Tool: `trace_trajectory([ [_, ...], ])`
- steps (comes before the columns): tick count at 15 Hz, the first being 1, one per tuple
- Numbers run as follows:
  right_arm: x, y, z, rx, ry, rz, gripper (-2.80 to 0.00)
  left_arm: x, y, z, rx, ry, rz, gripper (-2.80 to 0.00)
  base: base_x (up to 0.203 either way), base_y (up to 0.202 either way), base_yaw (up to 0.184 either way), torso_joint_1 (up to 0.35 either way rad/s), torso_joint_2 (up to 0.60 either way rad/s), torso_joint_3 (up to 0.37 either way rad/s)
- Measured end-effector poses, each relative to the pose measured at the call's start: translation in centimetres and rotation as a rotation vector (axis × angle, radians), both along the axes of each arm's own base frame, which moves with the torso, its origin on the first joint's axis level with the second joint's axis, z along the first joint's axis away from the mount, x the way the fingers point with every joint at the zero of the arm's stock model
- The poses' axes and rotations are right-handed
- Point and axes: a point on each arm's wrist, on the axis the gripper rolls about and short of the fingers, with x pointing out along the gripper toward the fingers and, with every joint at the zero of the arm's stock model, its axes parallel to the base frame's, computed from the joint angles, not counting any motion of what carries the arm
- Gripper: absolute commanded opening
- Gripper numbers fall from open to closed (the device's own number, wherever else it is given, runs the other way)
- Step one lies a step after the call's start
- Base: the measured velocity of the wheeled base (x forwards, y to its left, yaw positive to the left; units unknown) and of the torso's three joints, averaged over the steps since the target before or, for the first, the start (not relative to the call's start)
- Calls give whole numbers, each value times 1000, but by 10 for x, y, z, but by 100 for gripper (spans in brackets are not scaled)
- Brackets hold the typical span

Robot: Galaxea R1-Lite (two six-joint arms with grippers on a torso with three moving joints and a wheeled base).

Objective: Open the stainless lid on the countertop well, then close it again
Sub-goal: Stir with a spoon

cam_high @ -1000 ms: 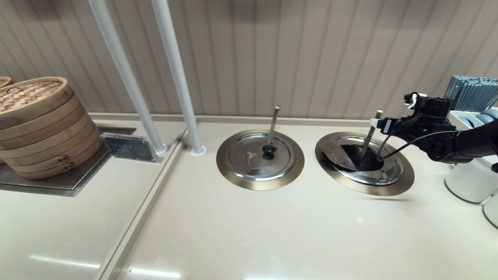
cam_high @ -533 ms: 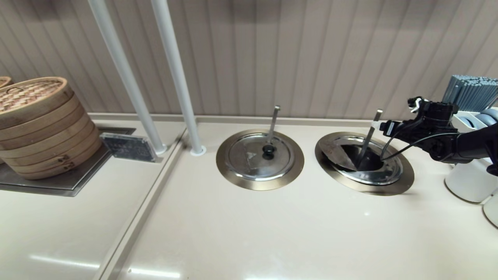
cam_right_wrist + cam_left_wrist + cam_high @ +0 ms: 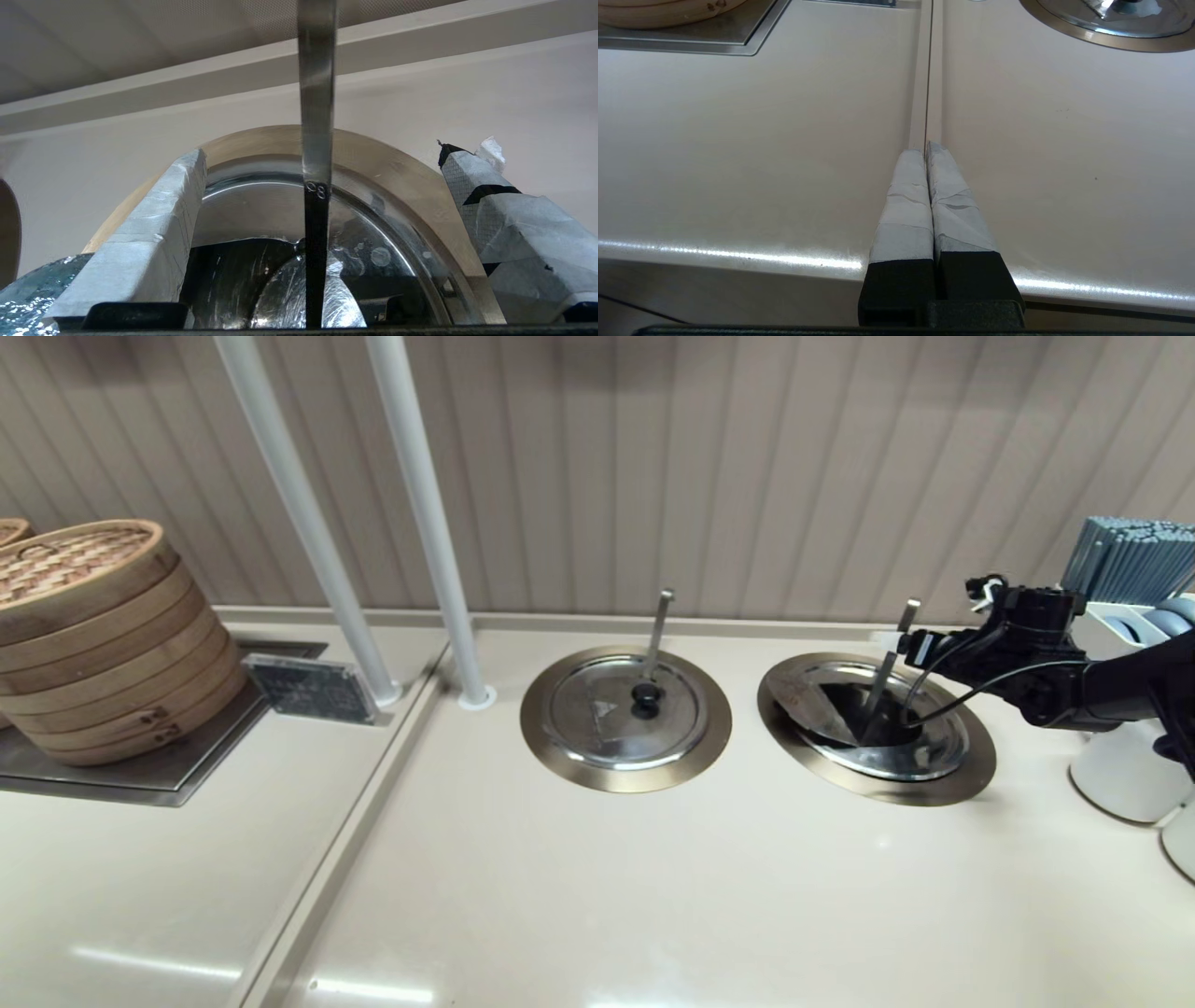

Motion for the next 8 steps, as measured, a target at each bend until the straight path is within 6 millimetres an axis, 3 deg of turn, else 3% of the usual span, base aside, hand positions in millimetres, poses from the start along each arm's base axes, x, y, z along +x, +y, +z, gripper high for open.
trace_trajectory([
  [4, 5, -2, -15, 30, 19, 47, 0, 0, 0, 0, 0, 0, 0, -280, 0, 0, 0, 0, 0, 0],
  [8, 11, -4, -17, 145, 11, 24, 0, 0, 0, 0, 0, 1, 0, -280, 0, 0, 0, 0, 0, 0],
])
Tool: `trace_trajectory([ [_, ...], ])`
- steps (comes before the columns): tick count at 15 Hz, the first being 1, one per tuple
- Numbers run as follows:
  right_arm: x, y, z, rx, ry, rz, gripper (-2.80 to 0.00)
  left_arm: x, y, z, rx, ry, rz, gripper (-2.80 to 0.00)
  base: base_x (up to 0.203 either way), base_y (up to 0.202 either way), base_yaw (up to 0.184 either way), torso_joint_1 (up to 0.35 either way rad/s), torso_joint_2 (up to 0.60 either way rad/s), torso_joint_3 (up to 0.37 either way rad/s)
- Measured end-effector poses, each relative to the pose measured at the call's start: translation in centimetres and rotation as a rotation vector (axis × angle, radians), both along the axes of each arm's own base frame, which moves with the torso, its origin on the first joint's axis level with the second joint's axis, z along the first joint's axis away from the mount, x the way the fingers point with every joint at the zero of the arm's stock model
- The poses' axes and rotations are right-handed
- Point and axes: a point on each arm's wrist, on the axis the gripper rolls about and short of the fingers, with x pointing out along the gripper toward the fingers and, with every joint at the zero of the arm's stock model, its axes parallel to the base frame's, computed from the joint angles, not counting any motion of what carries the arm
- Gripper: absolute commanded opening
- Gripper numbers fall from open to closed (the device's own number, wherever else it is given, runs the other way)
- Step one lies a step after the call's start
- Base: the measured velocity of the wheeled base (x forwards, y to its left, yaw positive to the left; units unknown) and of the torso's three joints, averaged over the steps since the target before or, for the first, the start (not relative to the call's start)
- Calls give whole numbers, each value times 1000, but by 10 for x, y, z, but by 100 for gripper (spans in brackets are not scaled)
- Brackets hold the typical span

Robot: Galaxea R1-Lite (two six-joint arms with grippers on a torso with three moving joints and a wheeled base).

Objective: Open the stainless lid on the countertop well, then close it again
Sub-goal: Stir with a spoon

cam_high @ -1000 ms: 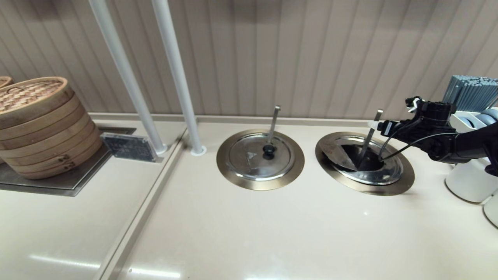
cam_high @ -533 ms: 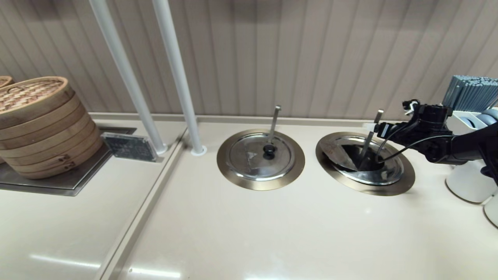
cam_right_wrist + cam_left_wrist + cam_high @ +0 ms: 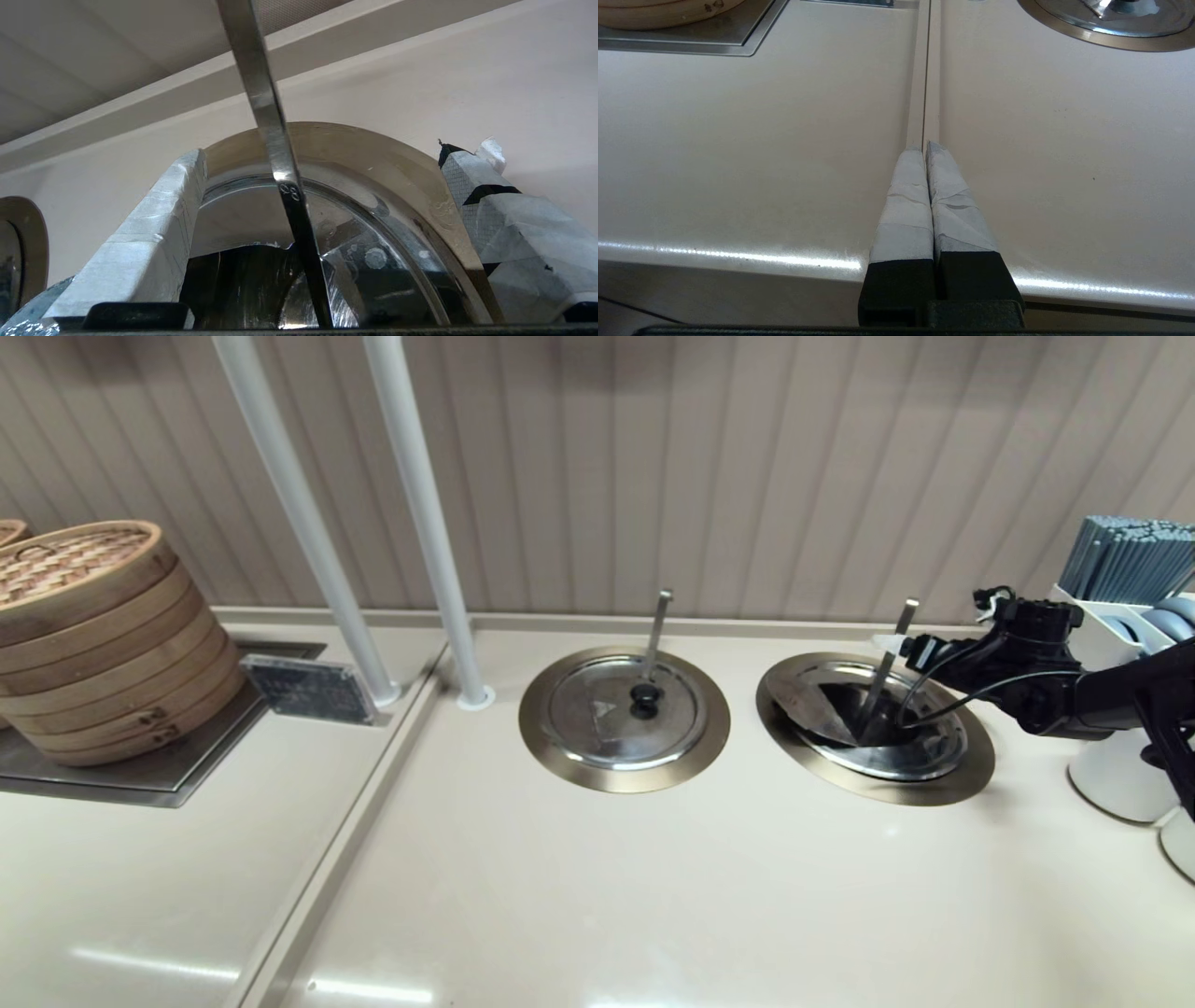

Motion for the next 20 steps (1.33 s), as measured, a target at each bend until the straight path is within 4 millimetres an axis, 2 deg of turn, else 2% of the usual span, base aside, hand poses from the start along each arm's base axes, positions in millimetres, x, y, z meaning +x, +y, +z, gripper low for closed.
trace_trajectory([
  [14, 14, 31, -8, -37, -50, -32, 0, 0, 0, 0, 0, 0, 0, -280, 0, 0, 0, 0, 0, 0],
  [20, 16, 32, -14, -53, -42, -30, 0, 0, 0, 0, 0, 0, 0, -280, 0, 0, 0, 0, 0, 0],
])
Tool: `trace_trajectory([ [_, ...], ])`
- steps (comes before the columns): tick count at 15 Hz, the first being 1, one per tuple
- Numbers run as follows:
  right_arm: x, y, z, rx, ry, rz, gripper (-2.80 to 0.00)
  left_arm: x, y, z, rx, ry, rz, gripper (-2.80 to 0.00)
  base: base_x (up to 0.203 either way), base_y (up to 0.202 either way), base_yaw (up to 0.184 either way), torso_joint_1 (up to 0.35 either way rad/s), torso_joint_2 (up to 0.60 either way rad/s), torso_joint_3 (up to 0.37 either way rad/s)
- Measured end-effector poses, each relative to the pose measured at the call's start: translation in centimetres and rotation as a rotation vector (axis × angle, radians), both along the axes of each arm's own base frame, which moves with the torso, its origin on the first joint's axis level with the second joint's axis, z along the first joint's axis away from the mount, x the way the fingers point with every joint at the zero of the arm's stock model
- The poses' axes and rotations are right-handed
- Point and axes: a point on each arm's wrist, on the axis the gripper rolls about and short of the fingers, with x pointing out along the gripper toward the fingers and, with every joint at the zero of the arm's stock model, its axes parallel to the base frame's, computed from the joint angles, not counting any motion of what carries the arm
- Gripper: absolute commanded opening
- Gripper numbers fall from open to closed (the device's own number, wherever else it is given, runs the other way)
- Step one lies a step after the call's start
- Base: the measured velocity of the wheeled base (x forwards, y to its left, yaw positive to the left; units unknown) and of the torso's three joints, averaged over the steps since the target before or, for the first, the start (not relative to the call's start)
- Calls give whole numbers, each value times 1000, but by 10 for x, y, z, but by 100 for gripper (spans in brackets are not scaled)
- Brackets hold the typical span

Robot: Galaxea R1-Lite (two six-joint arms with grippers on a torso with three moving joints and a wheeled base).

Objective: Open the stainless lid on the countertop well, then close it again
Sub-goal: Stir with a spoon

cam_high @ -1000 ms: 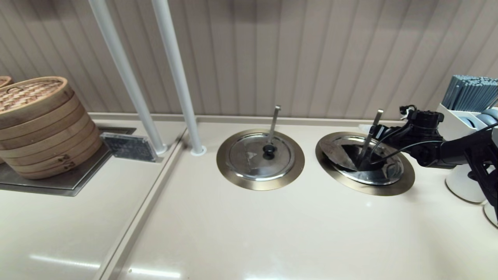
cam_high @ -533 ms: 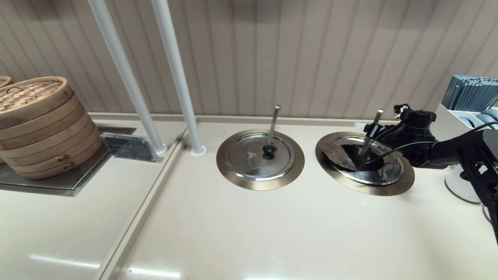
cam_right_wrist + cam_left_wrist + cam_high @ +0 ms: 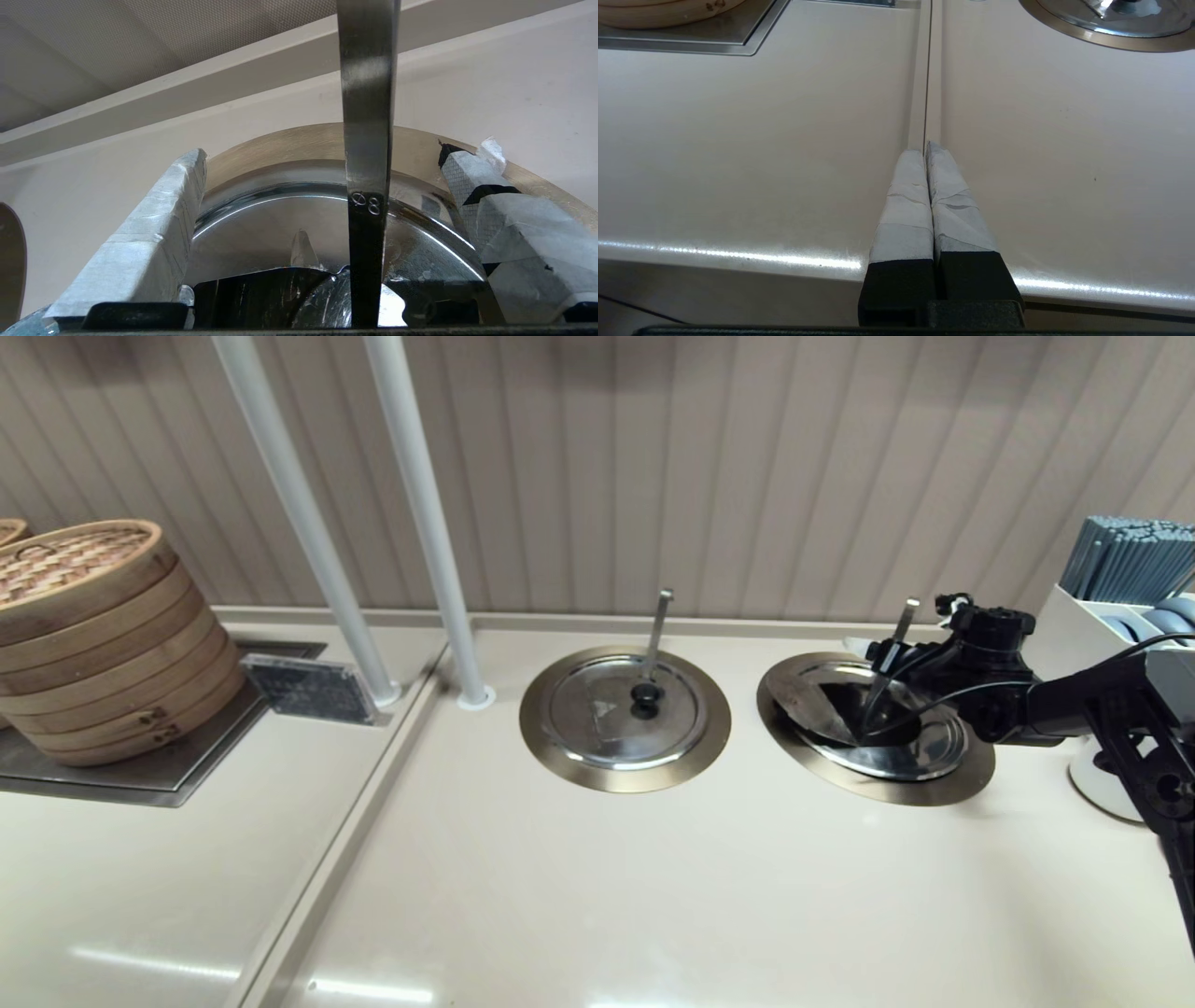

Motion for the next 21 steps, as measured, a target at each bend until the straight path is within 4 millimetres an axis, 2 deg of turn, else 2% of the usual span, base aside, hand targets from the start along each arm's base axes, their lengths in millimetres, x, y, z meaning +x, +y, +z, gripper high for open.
trace_trajectory([
  [2, 0, 0, 0, 1, 1, -2, 0, 0, 0, 0, 0, 0, 0, -280, 0, 0, 0, 0, 0, 0],
  [3, 0, 0, 0, 0, 0, -8, -280, 0, 0, 0, 0, 0, 0, -280, 0, 0, 0, 0, 0, 0],
  [17, -6, 4, 19, -4, -28, -16, -280, 0, 0, 0, 0, 0, 0, -280, 0, 0, 0, 0, 0, 0],
  [21, -14, 5, 32, -6, -33, -15, -280, 0, 0, 0, 0, 0, 0, -280, 0, 0, 0, 0, 0, 0],
])
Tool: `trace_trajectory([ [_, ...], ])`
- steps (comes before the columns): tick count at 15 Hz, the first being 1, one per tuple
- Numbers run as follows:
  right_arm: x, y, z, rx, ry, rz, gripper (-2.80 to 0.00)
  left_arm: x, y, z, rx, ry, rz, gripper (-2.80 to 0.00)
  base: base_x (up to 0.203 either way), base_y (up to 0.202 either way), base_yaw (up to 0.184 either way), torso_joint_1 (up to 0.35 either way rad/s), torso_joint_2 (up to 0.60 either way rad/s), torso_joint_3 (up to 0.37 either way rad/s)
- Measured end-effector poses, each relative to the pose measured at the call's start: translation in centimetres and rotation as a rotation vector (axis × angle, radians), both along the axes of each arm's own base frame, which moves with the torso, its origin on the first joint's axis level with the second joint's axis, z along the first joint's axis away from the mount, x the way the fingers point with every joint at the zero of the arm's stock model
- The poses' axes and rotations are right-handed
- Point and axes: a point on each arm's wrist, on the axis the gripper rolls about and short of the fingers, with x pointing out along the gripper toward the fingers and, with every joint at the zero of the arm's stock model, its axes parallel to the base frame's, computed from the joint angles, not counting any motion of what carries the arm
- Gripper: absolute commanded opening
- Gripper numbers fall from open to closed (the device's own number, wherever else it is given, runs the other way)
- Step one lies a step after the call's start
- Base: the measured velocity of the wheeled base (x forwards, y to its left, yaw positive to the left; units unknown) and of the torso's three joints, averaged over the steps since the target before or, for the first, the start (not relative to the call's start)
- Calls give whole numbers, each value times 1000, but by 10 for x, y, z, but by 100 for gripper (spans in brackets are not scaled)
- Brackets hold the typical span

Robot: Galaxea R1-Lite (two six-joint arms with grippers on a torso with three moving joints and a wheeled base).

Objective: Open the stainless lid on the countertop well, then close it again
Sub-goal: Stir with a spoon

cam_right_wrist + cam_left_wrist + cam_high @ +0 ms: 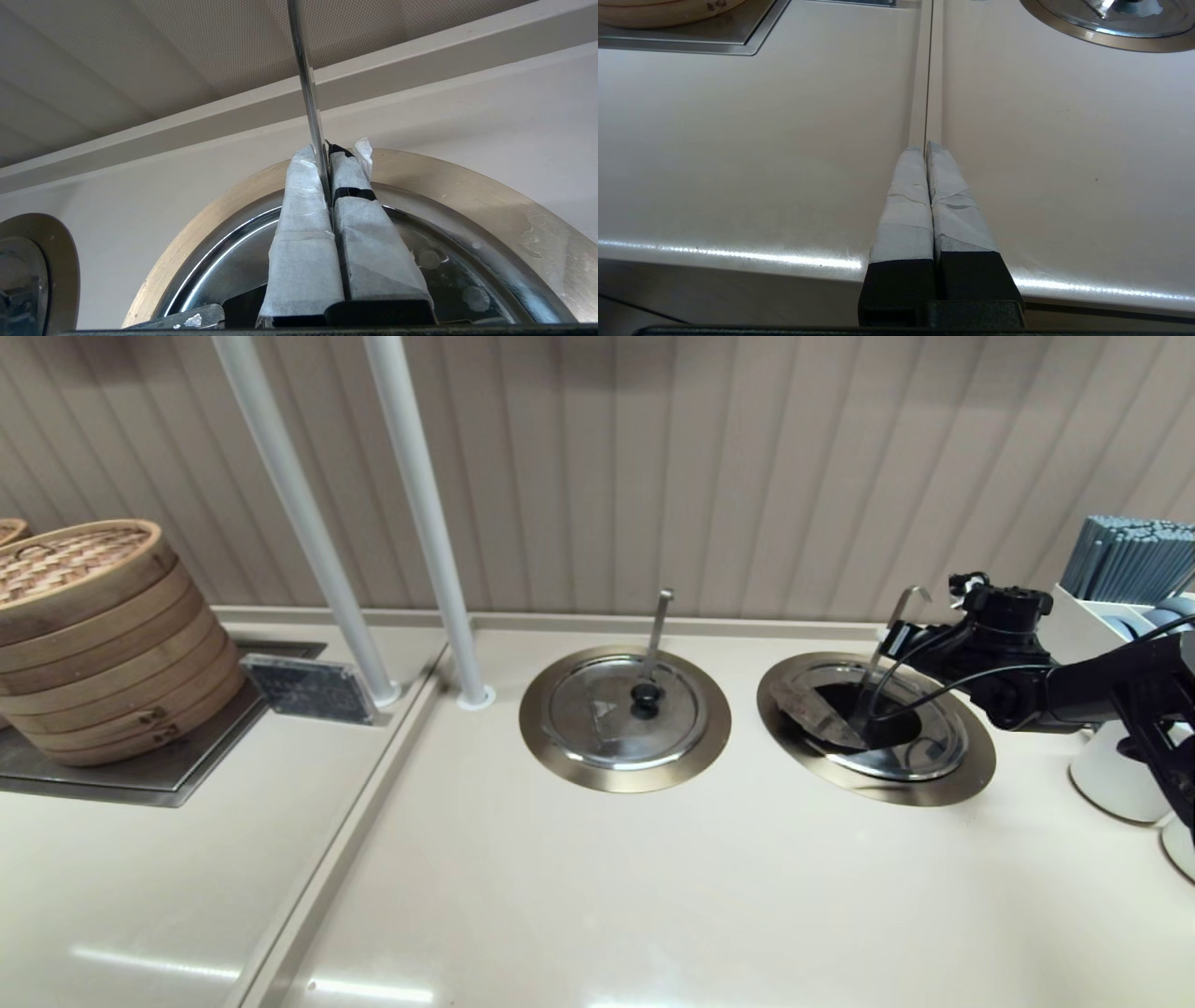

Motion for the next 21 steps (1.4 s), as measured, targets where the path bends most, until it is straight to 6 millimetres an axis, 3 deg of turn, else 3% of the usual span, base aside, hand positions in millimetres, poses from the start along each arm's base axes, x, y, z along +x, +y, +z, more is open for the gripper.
trace_trajectory([
  [7, -21, 3, 37, -25, -37, 1, -280, 0, 0, 0, 0, 0, 0, -280, 0, 0, 0, 0, 0, 0],
  [18, -42, 7, 34, -180, 43, 81, -280, 0, 0, 0, 0, 0, 0, -280, 0, 0, 0, 0, 0, 0],
  [21, -44, 0, 34, -225, 56, 65, -280, 0, 0, 0, 0, 0, 0, -280, 0, 0, 0, 0, 0, 0],
])
